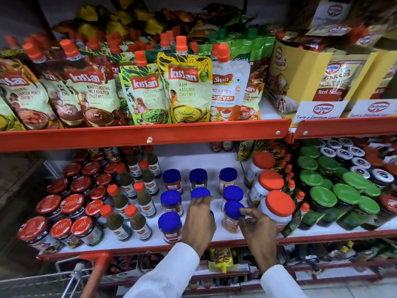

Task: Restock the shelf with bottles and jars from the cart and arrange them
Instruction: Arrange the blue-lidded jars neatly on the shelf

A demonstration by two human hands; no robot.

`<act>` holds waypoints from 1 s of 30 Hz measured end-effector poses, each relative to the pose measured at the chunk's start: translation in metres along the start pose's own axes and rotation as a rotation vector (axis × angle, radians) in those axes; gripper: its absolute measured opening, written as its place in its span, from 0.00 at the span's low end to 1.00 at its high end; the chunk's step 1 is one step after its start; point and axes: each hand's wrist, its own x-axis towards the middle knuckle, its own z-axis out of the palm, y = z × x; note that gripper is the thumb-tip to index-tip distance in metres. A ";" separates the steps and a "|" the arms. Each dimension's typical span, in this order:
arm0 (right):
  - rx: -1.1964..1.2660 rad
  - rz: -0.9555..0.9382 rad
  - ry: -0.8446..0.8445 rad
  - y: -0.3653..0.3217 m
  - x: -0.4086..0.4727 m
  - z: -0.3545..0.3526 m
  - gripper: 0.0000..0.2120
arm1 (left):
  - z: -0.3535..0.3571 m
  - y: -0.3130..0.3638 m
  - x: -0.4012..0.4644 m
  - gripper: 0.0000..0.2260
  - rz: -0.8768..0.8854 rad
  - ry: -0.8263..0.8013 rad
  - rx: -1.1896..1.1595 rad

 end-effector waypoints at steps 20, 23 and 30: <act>0.104 0.051 -0.127 0.037 0.016 0.000 0.18 | 0.060 0.024 0.017 0.18 -0.039 -0.107 -0.107; 0.069 0.020 -0.146 0.040 0.020 -0.002 0.19 | 0.064 0.022 0.014 0.18 -0.064 -0.098 -0.143; 0.036 -0.013 -0.204 0.043 0.025 -0.005 0.20 | 0.064 0.018 0.015 0.24 -0.116 -0.081 -0.199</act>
